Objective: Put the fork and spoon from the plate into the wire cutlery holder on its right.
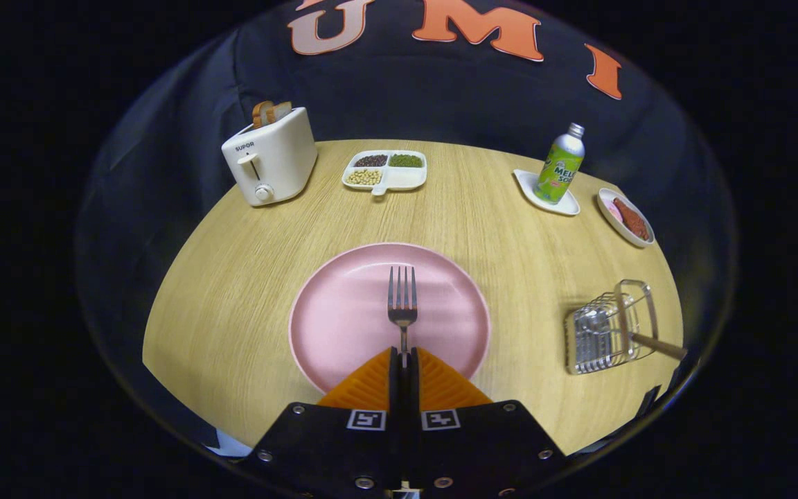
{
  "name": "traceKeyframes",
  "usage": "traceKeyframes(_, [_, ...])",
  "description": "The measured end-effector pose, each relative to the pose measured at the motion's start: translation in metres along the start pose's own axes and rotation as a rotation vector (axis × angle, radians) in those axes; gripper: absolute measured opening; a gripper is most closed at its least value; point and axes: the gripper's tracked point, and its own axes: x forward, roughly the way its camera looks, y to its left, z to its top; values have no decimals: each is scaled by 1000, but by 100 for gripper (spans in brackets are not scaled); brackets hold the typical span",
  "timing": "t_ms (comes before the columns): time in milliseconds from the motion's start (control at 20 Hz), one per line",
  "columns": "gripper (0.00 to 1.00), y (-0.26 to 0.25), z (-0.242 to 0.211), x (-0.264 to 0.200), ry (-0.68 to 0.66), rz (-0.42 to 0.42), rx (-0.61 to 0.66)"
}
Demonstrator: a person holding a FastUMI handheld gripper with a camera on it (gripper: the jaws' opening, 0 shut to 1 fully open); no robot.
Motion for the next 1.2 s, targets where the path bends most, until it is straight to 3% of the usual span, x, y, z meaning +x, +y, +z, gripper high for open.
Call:
traceKeyframes(600, [4,-147,3,-66,157,-48,-127])
traceKeyframes(950, [4,-210,-11,-69,313,-45,-207])
traceKeyframes(1200, [4,-224,-28,-58,440,8,-203])
